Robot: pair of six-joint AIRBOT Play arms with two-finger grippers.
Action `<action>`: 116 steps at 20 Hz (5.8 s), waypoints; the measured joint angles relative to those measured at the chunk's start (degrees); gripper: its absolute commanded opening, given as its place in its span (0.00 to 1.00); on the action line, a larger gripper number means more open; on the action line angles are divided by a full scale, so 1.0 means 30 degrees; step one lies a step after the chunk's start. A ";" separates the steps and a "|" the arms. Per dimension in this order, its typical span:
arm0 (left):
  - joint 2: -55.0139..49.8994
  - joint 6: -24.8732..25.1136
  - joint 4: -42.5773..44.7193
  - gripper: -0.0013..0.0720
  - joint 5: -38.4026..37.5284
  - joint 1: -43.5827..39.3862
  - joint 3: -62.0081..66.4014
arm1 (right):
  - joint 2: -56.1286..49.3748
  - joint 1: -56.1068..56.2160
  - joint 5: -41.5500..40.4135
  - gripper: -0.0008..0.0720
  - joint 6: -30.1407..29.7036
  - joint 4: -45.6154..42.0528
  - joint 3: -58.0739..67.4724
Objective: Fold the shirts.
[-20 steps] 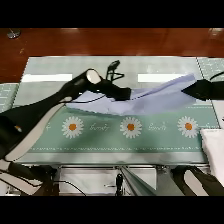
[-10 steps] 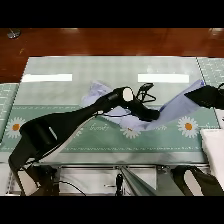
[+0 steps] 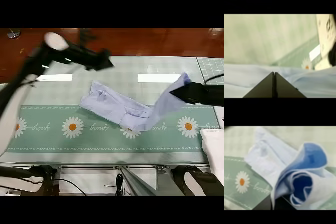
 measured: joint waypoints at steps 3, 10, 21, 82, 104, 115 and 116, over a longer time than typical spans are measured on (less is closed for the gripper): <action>0.3636 0.0867 0.0029 0.05 -0.1020 0.3745 -0.0219 | -0.2958 0.3308 -0.1603 0.04 0.0073 0.0372 0.1785; 1.3172 0.2710 0.0000 0.05 -0.2113 0.8043 -0.6120 | -1.2313 0.9668 -0.3854 0.04 0.0393 0.0648 0.8604; 1.9278 0.3038 -0.0029 0.05 -0.1282 0.8612 -1.6844 | -2.0283 1.2007 -0.4342 0.88 0.1610 0.1800 1.4345; 1.8287 0.3162 -0.0328 0.05 0.0670 0.7147 -2.1311 | -0.2280 -1.2896 1.0958 0.04 0.6171 -1.4411 1.0265; 0.8408 0.1617 0.6535 0.05 -0.1377 0.1785 -0.6288 | -0.6550 0.2397 0.1020 0.04 0.5268 -1.1978 0.8255; 0.7147 -0.0823 1.2247 0.05 -0.1661 0.1319 -0.8196 | -1.0579 0.6572 0.0874 0.04 1.0681 -1.7974 0.6244; 0.7118 -0.0831 1.2320 0.05 -0.1647 0.1319 -0.8218 | -1.0622 0.6615 0.0874 0.04 1.0783 -1.8032 0.6229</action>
